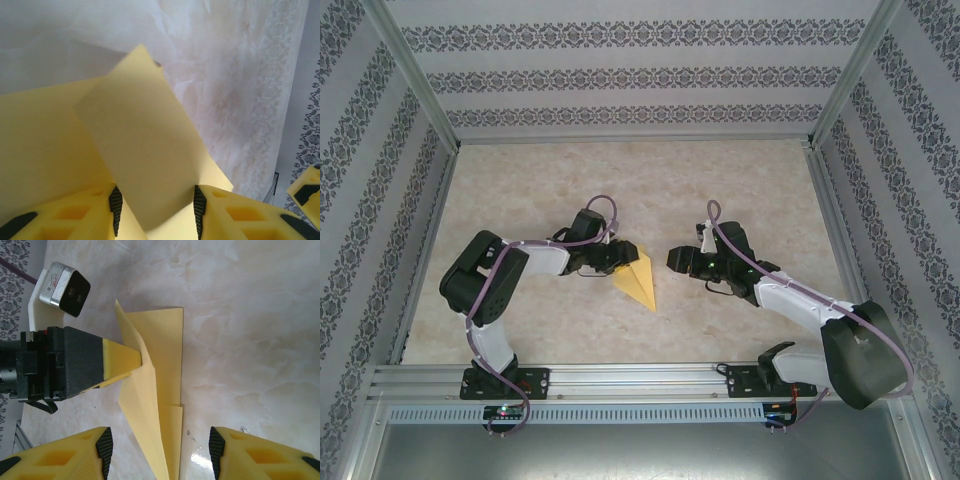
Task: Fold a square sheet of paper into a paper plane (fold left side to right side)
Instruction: Turn over the paper at the center of the table.
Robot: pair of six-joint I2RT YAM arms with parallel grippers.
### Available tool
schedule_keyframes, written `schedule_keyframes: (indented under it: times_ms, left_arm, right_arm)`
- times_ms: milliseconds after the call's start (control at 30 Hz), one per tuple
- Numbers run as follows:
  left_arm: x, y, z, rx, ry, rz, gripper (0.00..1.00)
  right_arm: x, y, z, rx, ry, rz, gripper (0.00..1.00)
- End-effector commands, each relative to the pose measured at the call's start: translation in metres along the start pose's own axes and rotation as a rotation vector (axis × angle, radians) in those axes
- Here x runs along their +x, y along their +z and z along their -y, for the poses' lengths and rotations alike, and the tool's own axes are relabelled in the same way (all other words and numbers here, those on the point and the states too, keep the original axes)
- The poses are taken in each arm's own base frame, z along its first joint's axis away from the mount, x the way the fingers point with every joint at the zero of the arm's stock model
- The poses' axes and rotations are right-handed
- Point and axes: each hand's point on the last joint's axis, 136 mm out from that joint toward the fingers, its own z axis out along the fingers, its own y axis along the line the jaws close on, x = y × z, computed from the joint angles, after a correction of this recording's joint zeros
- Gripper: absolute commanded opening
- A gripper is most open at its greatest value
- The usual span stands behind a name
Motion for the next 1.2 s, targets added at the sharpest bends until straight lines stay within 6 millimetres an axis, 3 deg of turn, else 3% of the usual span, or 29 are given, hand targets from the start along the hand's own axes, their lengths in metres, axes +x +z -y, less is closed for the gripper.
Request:
schedule_keyframes:
  times_ms: [0,167,333,567,767,900,1033,1167]
  left_arm:
    - [-0.006,0.005,0.019,0.051,0.018,0.019,0.40]
    - [-0.016,-0.005,0.037,0.096,0.054,0.075,0.22]
    - [-0.031,-0.026,0.065,0.117,0.113,0.126,0.10]
    - [-0.068,-0.082,0.114,0.178,0.192,0.239,0.08]
    - [-0.095,-0.124,0.158,0.280,0.226,0.321,0.07]
    - [-0.100,-0.136,0.182,0.350,0.240,0.333,0.07]
    - [-0.099,-0.139,0.191,0.410,0.219,0.323,0.07]
    - [-0.095,-0.138,0.192,0.440,0.199,0.310,0.06]
  right_arm:
    - [0.005,0.002,0.002,-0.020,0.011,-0.019,0.55]
    - [0.007,0.001,-0.009,-0.097,0.029,-0.043,0.65]
    - [0.002,-0.016,-0.020,-0.185,0.049,-0.037,0.97]
    - [-0.009,-0.044,-0.043,-0.380,0.114,-0.057,0.98]
    - [-0.011,-0.050,-0.073,-0.519,0.118,-0.097,0.98]
    - [-0.017,-0.047,-0.090,-0.582,0.132,-0.098,0.98]
    - [-0.020,-0.037,-0.111,-0.632,0.129,-0.120,0.98]
    - [-0.033,-0.032,-0.125,-0.686,0.141,-0.097,0.87]
